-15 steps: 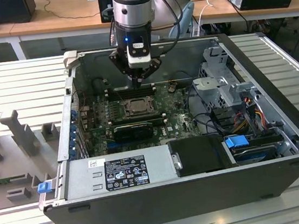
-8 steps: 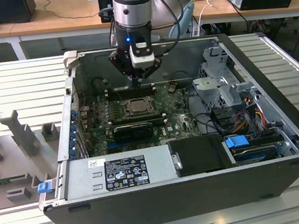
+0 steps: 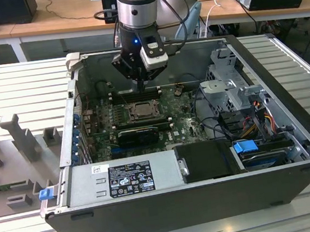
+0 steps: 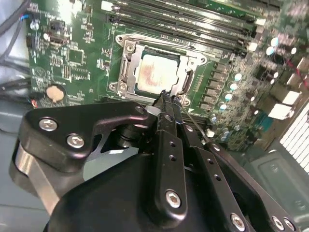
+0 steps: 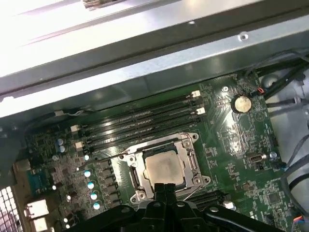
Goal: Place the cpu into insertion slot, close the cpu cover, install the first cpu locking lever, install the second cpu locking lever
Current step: 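Install the first cpu locking lever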
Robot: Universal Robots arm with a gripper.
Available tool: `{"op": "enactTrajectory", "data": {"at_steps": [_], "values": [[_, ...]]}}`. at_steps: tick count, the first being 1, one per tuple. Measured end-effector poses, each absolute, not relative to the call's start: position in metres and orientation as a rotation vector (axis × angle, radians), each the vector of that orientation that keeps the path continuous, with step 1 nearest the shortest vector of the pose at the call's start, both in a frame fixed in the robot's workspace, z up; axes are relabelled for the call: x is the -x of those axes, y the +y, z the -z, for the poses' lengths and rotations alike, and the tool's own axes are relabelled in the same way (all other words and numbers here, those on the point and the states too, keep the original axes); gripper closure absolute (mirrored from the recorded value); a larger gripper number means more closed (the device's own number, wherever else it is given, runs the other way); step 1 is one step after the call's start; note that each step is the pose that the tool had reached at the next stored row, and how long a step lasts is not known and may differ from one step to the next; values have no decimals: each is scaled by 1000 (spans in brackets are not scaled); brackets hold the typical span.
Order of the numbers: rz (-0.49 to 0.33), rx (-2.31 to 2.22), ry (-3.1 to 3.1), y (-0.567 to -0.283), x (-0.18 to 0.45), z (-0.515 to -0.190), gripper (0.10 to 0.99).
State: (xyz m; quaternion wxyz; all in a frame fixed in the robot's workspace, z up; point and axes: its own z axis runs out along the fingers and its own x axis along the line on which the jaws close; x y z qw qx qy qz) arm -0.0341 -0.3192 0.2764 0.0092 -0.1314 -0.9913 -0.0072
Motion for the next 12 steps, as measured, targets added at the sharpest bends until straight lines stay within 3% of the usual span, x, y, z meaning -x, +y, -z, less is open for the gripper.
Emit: {"op": "enactTrajectory", "data": {"at_steps": [12], "values": [[23,106,-3121,-320,44,-276,980]]}}
